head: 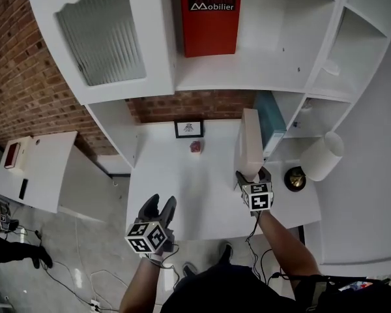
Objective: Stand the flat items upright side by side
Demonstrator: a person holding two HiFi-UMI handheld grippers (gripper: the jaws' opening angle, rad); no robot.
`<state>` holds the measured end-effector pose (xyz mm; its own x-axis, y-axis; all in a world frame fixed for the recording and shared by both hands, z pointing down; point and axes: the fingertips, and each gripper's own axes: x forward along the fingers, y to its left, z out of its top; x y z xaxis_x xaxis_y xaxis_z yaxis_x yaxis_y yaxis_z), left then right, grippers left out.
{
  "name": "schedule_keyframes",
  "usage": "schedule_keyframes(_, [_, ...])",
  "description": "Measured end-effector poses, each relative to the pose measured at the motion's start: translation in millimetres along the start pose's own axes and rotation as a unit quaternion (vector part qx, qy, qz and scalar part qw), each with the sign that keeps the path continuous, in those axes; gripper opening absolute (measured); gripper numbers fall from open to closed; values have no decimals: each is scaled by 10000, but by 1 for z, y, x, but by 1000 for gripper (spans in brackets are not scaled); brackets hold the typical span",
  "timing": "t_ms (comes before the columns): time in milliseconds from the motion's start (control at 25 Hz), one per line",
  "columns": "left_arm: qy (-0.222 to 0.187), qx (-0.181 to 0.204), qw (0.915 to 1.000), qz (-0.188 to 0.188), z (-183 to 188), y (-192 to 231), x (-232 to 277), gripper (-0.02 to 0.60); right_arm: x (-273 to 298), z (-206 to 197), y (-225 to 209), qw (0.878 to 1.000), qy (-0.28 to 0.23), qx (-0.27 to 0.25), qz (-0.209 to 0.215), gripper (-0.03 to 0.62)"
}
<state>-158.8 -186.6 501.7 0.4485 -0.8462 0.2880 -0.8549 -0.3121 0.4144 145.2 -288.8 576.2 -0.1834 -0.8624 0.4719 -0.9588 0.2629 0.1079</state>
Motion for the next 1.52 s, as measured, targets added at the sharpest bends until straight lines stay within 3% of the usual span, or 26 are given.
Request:
schedule_keyframes(440, [46,-113,9994,329,-8,-4,25,258,54,14,-64,10000,-49,52,44,330])
schedule_keyframes(920, [139,-222,9986,465,-19,-5,33,258,85,26,-85,9963,188,532,-643,304])
schedule_keyframes(1120, [72,-285,9986,448,-18,-4,29,258,92,30,-89,9927,355,879,-746,295])
schedule_keyframes(1400, [22,-359,9984,443,-17,1,17,258,93,29,-88,9892,600,969,-919,302])
schedule_keyframes(1520, [-19,-352,9985,415,-13,3,11,258,80,34,-87,9902,476,898,-953,301])
